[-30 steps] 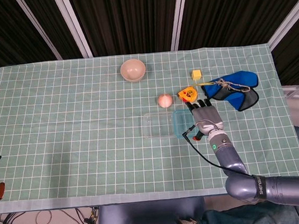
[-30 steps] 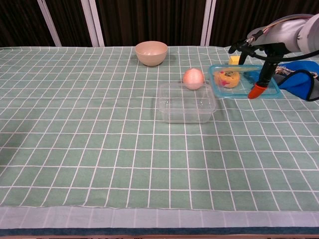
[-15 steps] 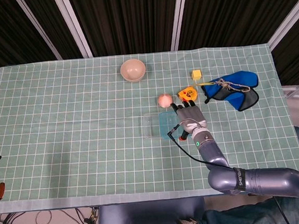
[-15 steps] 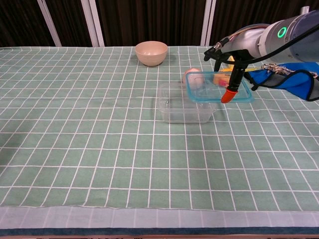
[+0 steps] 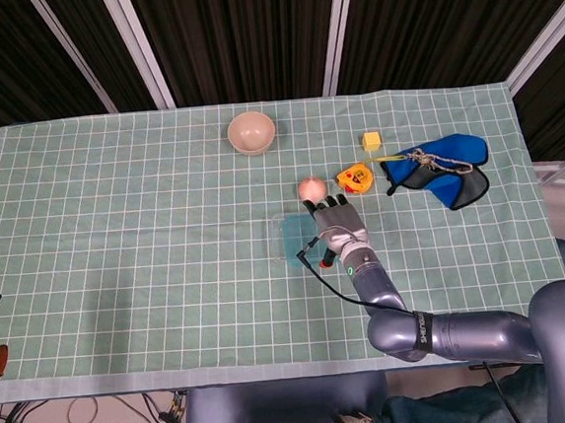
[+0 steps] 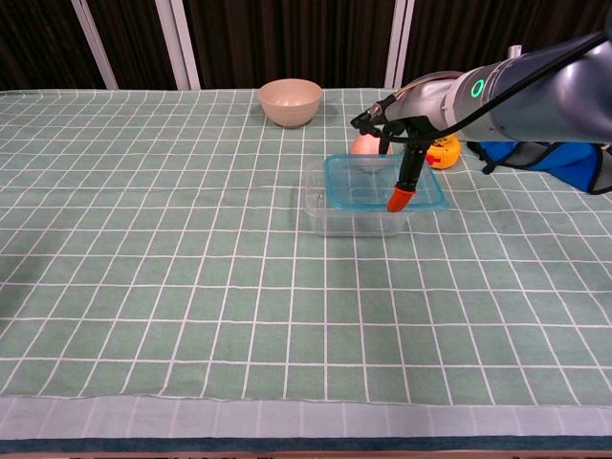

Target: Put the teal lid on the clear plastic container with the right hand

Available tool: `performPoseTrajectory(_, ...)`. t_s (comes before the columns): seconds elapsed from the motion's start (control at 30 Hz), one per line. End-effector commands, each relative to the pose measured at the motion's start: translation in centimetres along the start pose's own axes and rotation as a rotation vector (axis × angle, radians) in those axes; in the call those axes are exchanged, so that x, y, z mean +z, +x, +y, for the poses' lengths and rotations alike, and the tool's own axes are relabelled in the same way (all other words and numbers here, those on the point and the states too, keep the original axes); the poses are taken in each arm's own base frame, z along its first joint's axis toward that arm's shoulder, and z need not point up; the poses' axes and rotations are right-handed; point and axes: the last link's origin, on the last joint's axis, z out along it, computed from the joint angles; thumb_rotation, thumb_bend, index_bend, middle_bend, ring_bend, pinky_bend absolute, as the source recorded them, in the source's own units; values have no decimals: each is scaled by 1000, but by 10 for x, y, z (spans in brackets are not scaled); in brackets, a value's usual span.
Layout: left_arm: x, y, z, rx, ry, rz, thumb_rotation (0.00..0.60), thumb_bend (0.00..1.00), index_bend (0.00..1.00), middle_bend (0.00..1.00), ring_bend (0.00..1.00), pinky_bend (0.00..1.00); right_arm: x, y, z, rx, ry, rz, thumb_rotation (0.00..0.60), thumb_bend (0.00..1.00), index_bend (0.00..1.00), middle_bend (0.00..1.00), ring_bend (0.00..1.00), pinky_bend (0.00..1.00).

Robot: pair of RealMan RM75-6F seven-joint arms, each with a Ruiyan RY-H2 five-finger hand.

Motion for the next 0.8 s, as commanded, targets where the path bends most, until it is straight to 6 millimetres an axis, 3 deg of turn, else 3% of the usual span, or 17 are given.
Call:
performPoseTrajectory(0.03, 0, 0, 0, -1, 1, -2, 600, 460, 107, 0, 0, 0, 3, -1, -3, 0, 0, 0, 600, 115, 67, 415, 85, 0)
performPoseTrajectory(0.8, 0, 0, -3, -9, 15, -10, 600, 460, 107, 0, 0, 0, 18, -4, -16, -5, -12, 23, 600, 115, 74, 415, 86, 0)
